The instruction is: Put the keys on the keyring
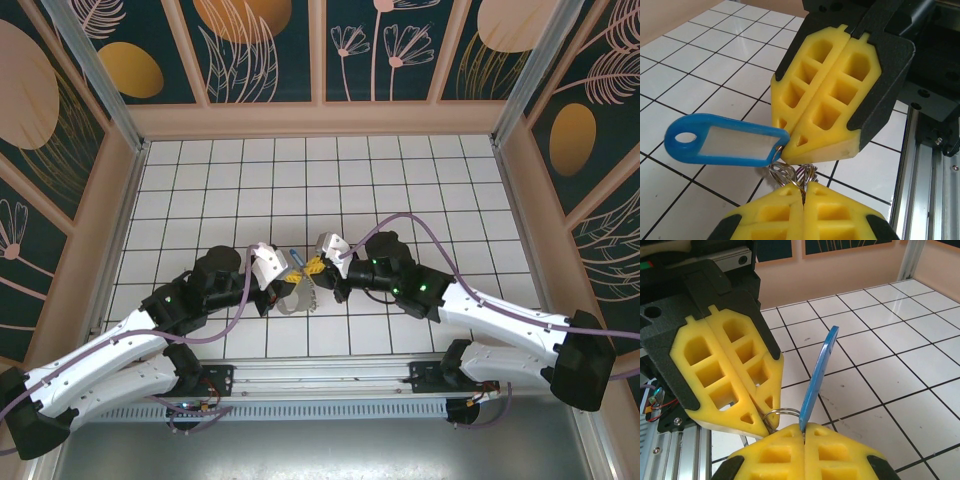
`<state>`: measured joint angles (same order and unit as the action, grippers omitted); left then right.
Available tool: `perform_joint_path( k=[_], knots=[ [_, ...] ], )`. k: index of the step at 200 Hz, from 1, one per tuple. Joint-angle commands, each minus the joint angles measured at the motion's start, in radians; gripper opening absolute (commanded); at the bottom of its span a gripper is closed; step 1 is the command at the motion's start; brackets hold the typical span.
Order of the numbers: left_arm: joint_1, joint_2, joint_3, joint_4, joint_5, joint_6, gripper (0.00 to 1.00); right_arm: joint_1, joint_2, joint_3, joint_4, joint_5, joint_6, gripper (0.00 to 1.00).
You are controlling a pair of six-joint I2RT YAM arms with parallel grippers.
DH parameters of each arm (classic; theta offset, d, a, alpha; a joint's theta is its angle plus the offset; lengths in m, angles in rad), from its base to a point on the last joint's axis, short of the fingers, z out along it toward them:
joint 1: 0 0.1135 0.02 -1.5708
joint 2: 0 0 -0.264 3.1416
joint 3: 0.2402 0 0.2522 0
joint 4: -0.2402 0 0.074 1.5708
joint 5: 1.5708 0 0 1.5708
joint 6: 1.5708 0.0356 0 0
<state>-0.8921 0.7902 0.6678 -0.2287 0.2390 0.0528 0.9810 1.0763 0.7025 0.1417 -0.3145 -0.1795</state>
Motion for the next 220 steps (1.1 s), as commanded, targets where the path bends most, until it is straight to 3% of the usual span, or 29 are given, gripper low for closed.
perform_joint_path(
  k=[1, 182, 220],
  knots=[
    [-0.006, -0.016, 0.024, 0.055, 0.051, 0.022, 0.00, -0.002, 0.008, 0.028, -0.009, 0.034, -0.017, 0.00],
    [-0.006, -0.038, 0.025, 0.049, 0.033, 0.035, 0.00, -0.050, 0.022, 0.070, -0.085, 0.116, 0.058, 0.00],
    [-0.007, -0.043, 0.027, 0.046, 0.029, 0.036, 0.00, -0.056, -0.025, 0.057, -0.090, 0.136, 0.050, 0.33]
  ],
)
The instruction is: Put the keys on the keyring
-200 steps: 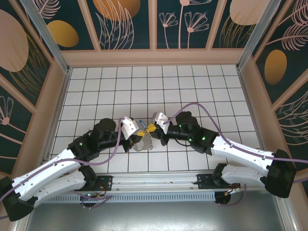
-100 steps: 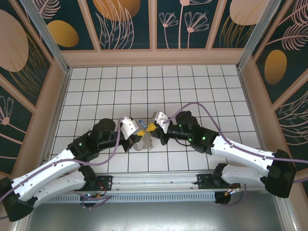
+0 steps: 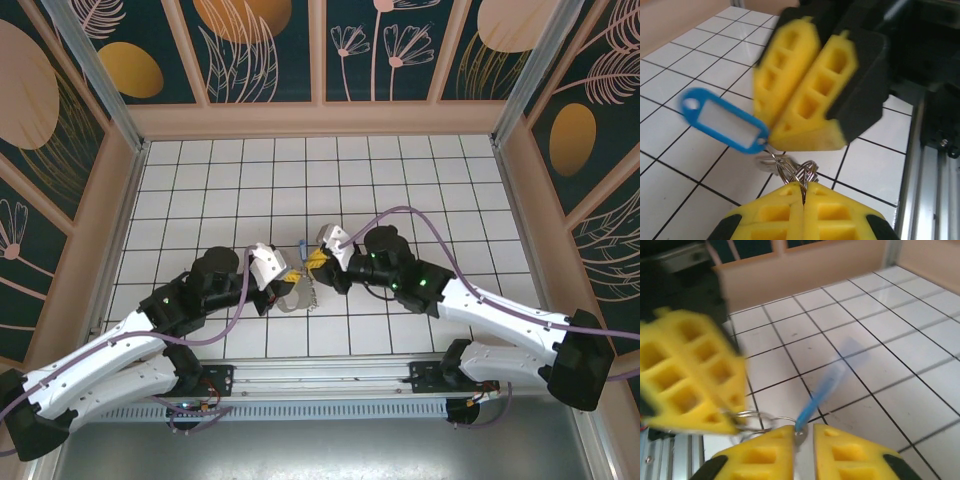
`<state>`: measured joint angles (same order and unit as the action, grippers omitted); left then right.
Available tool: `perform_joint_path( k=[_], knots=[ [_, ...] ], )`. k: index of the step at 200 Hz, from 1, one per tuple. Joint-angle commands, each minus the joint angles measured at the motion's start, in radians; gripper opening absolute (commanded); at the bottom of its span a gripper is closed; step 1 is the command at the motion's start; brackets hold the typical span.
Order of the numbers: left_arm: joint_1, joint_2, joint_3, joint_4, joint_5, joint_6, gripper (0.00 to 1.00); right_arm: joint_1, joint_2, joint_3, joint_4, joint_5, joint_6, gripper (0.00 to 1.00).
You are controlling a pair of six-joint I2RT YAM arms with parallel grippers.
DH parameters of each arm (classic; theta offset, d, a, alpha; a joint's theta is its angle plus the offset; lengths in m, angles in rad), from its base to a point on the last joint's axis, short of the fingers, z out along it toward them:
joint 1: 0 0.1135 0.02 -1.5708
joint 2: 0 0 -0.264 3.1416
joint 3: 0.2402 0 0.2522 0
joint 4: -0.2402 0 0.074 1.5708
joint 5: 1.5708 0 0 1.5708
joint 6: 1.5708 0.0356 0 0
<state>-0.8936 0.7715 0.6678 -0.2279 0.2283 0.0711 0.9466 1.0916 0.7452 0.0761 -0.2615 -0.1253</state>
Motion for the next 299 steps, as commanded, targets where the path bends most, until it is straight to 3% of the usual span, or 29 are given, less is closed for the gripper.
perform_joint_path(
  k=[1, 19, 40, 60, 108, 137, 203, 299],
  knots=[
    [-0.004, -0.024, 0.027, 0.045, 0.040, 0.018, 0.00, -0.022, -0.042, 0.014, -0.025, 0.086, -0.005, 0.34],
    [-0.005, -0.024, 0.030, 0.039, 0.039, 0.020, 0.00, -0.022, -0.071, 0.004, -0.032, 0.122, -0.021, 0.42],
    [-0.005, -0.023, 0.040, 0.025, 0.038, 0.031, 0.00, -0.019, -0.108, -0.005, -0.028, 0.107, -0.057, 0.44],
    [-0.005, -0.021, 0.065, -0.011, 0.065, 0.060, 0.00, -0.009, -0.180, -0.047, 0.020, 0.027, -0.120, 0.45],
    [-0.005, -0.036, 0.119, -0.040, 0.252, 0.113, 0.00, -0.006, -0.290, -0.115, 0.073, -0.178, -0.212, 0.47],
    [-0.005, -0.002, 0.135, -0.072, 0.303, 0.115, 0.00, -0.006, -0.288, -0.112, 0.061, -0.255, -0.232, 0.45],
    [-0.004, -0.013, 0.150, -0.134, 0.304, 0.146, 0.00, -0.002, -0.251, -0.077, 0.022, -0.366, -0.247, 0.41],
    [-0.004, 0.004, 0.152, -0.138, 0.317, 0.173, 0.00, 0.014, -0.147, -0.037, 0.026, -0.372, -0.273, 0.38]
  ],
)
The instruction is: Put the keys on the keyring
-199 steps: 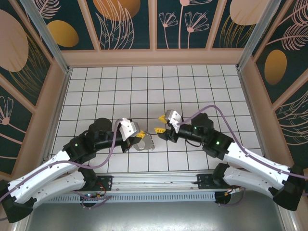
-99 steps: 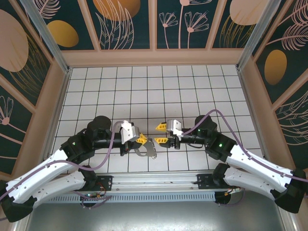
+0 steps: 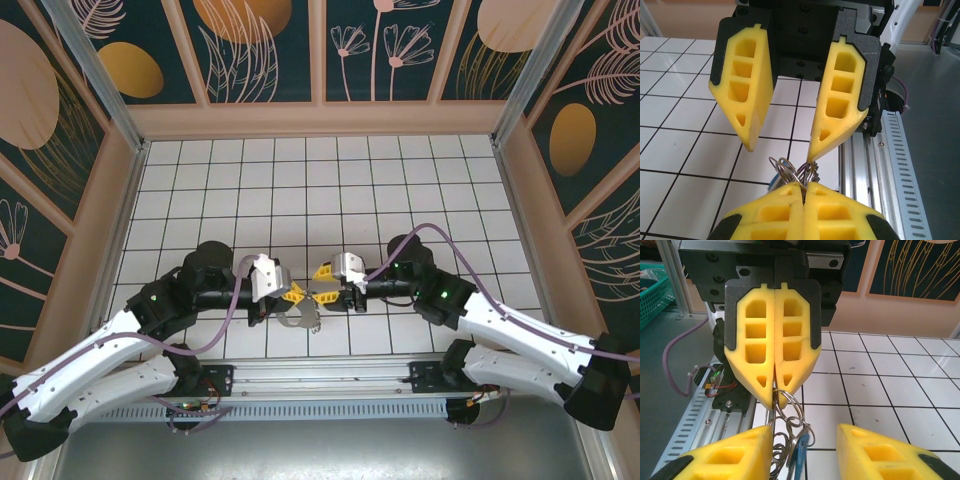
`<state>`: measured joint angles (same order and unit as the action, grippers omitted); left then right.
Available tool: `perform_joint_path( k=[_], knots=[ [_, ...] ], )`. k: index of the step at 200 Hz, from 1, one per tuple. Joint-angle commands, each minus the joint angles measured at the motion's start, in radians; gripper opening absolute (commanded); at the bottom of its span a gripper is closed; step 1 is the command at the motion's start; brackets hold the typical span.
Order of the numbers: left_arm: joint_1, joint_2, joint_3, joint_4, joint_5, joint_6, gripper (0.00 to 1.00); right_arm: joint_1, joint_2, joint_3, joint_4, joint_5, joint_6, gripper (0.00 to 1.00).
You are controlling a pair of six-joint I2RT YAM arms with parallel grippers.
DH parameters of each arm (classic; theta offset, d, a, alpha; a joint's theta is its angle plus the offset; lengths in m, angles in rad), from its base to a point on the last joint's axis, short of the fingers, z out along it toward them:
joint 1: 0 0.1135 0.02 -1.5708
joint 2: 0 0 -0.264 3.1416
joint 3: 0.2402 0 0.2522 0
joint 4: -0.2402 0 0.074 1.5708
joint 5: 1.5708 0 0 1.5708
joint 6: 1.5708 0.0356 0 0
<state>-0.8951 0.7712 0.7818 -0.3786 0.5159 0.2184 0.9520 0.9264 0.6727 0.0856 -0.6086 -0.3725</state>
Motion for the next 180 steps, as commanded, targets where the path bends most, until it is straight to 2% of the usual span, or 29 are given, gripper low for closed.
perform_joint_path(
  k=[1, 118, 159, 180],
  knots=[
    [-0.003, 0.005, 0.037, 0.012, 0.029, 0.026, 0.00, 0.008, 0.020, 0.037, 0.017, -0.025, -0.026, 0.38],
    [-0.004, 0.007, 0.039, 0.012, 0.029, 0.027, 0.00, 0.011, 0.087, 0.062, -0.011, -0.071, -0.037, 0.30],
    [-0.004, -0.001, 0.030, 0.025, -0.003, 0.015, 0.00, 0.016, 0.087, 0.065, -0.025, -0.073, -0.045, 0.12],
    [-0.003, 0.000, 0.024, 0.037, -0.056, 0.003, 0.00, 0.016, 0.081, 0.065, -0.027, -0.064, -0.049, 0.02]
  ],
)
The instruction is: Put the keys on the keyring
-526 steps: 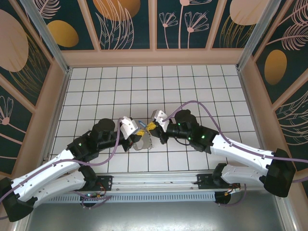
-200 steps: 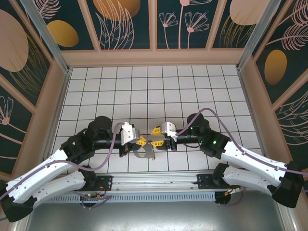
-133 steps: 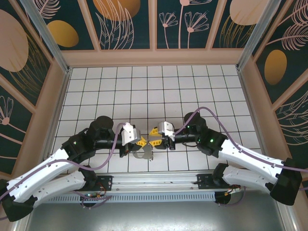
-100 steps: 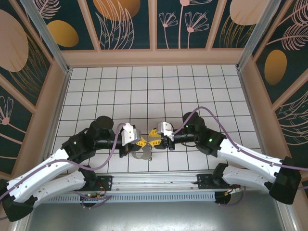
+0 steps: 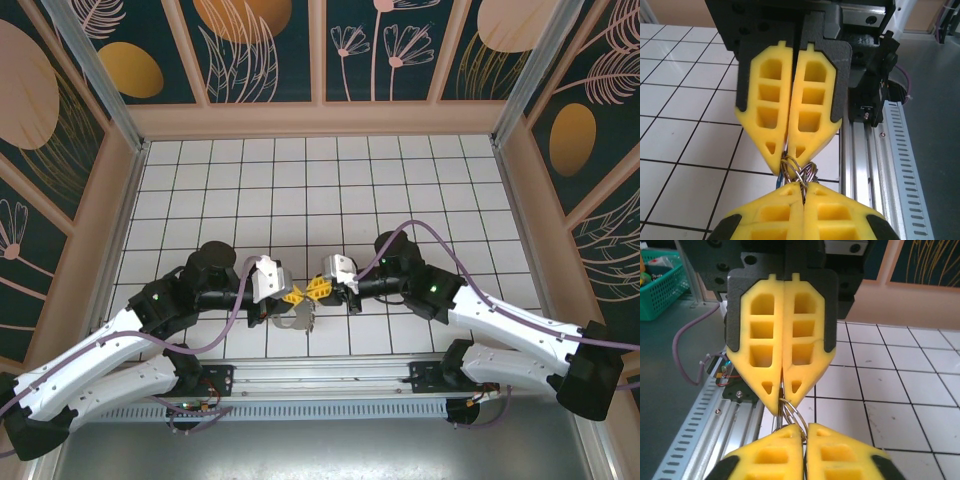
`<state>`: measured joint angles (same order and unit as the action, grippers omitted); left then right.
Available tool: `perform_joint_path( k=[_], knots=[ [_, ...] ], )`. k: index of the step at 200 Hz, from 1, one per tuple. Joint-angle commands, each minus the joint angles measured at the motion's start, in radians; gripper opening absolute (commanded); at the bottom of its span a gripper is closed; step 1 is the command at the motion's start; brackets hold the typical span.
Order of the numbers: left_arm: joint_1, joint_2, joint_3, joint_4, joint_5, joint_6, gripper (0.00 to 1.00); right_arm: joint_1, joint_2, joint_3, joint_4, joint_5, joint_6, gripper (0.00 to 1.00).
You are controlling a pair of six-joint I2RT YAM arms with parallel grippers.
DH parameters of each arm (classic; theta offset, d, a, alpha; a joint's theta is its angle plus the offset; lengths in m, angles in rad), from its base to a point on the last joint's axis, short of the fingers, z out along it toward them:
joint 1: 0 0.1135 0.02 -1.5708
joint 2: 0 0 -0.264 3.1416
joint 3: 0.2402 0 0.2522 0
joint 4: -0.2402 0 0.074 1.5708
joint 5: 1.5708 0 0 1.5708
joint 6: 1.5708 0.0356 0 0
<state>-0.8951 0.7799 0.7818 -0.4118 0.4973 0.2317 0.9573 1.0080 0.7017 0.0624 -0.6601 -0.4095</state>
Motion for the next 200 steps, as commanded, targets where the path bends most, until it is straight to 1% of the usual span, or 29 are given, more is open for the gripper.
perform_joint_path(
  k=[1, 6, 19, 36, 67, 86, 103, 115, 129, 150, 172, 200],
  knots=[
    [-0.003, -0.008, 0.024, 0.070, -0.044, -0.011, 0.00, 0.011, -0.002, 0.036, -0.004, -0.011, -0.013, 0.02],
    [-0.003, -0.006, 0.024, 0.070, -0.061, -0.015, 0.00, 0.011, -0.005, 0.036, -0.005, -0.007, -0.014, 0.00],
    [-0.003, -0.002, 0.024, 0.064, -0.105, -0.019, 0.00, 0.011, -0.011, 0.039, -0.009, 0.012, -0.017, 0.00],
    [-0.002, -0.009, 0.020, 0.059, -0.137, -0.027, 0.00, 0.010, -0.018, 0.048, -0.010, 0.078, -0.009, 0.00],
    [-0.003, -0.024, 0.017, 0.046, -0.191, -0.033, 0.21, 0.011, -0.009, 0.088, -0.059, 0.195, -0.017, 0.00],
    [-0.003, -0.014, 0.027, 0.026, -0.254, -0.023, 0.25, 0.019, 0.010, 0.121, -0.099, 0.257, -0.031, 0.00],
    [-0.003, -0.003, 0.037, 0.018, -0.306, -0.013, 0.28, 0.048, 0.034, 0.150, -0.137, 0.337, -0.055, 0.00],
    [-0.004, 0.007, 0.045, 0.015, -0.329, -0.006, 0.28, 0.075, 0.057, 0.172, -0.163, 0.402, -0.070, 0.00],
    [-0.003, 0.020, 0.056, 0.013, -0.330, 0.003, 0.28, 0.104, 0.095, 0.201, -0.198, 0.469, -0.091, 0.00],
    [-0.003, 0.038, 0.063, 0.013, -0.325, 0.014, 0.28, 0.138, 0.143, 0.236, -0.237, 0.535, -0.108, 0.00],
    [-0.004, 0.054, 0.061, 0.007, -0.332, 0.019, 0.24, 0.157, 0.157, 0.250, -0.254, 0.550, -0.118, 0.00],
    [-0.003, 0.059, 0.053, -0.005, -0.316, 0.025, 0.23, 0.158, 0.140, 0.253, -0.247, 0.528, -0.122, 0.00]
  ],
)
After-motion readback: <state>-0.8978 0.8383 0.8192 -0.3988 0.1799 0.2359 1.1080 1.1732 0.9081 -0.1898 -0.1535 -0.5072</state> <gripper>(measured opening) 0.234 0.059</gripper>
